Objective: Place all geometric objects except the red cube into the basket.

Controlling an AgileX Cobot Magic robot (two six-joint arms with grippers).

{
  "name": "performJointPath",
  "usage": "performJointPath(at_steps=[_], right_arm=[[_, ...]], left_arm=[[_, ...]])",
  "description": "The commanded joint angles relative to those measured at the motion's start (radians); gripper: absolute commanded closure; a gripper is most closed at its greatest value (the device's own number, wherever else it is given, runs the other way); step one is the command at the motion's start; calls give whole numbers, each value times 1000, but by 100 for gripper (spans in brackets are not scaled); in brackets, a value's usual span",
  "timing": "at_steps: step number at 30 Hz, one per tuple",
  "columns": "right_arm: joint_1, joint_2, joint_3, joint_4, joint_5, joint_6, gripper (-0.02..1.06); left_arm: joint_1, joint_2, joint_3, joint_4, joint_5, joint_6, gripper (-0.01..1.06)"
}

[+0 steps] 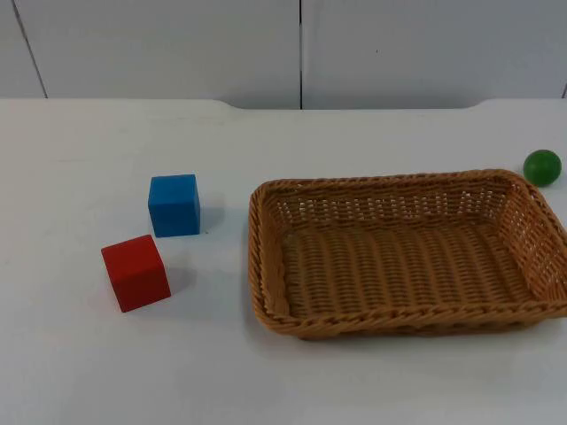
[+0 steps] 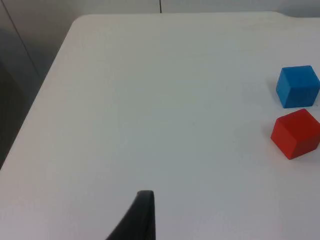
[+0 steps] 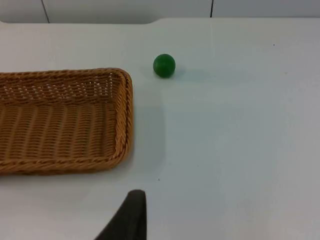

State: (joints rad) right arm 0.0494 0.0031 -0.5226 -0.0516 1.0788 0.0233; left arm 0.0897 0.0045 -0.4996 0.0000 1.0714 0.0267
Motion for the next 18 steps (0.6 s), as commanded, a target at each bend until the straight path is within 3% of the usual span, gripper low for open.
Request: performJointPath(at_steps=[1,7,11,18], right_arm=[[-6,12,-10,2,-26,-12,-1],[-6,198,-59,2,-158,-12,-1],[-6,388,-115,2,-262,-12,-1],[-6,627,-195,5,-333,-12,-1]], left_arm=[[4,2,5,-14,3,7,0],[4,126,-7,-14,-9,3,0],[4,259,-60,-22,-72,-6,0],[4,482,-151,-26,-136,-6,0]])
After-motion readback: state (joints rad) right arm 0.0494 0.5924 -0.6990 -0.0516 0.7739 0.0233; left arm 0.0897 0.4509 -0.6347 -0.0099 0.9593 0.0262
